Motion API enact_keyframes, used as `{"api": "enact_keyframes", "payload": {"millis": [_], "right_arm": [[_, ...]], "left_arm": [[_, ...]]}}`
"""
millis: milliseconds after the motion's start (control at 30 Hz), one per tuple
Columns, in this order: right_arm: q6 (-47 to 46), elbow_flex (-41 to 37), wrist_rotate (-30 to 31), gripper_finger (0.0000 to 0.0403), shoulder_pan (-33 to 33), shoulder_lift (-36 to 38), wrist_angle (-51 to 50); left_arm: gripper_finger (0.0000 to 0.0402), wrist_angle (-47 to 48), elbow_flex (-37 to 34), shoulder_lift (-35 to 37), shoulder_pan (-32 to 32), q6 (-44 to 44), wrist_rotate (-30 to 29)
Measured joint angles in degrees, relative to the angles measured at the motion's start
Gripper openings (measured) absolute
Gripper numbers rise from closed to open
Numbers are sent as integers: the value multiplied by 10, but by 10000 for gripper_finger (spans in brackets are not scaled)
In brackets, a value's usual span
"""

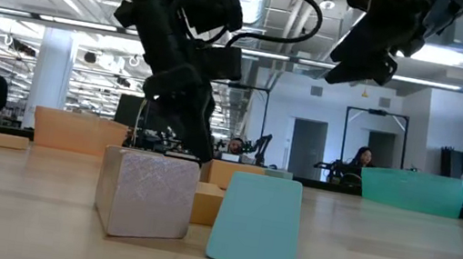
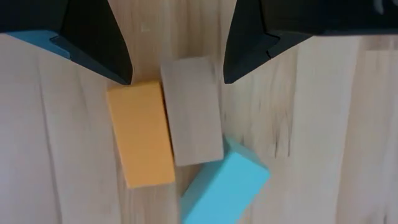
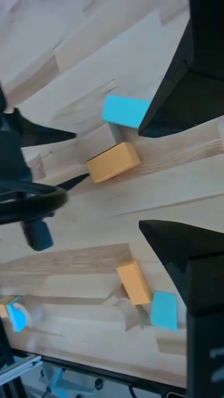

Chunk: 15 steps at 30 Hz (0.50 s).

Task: Sort & place blocks by color
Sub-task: Put the brown block into the orange bin

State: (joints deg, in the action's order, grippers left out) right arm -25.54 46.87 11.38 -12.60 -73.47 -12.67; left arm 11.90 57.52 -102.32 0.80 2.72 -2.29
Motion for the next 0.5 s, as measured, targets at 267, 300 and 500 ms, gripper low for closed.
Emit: {"api": "enact_keyframes", "payload": {"millis": [267,300,500], "right_arm": [[-14,0,0,256,0,0,-4],[-14,0,0,256,0,0,-4],[-14,0,2,256,0,0,-4]], "left_arm": [[220,2,0,0,5,3,16],[207,2,0,0,5,1,16],[104,0,0,1,4,-7,16]]}}
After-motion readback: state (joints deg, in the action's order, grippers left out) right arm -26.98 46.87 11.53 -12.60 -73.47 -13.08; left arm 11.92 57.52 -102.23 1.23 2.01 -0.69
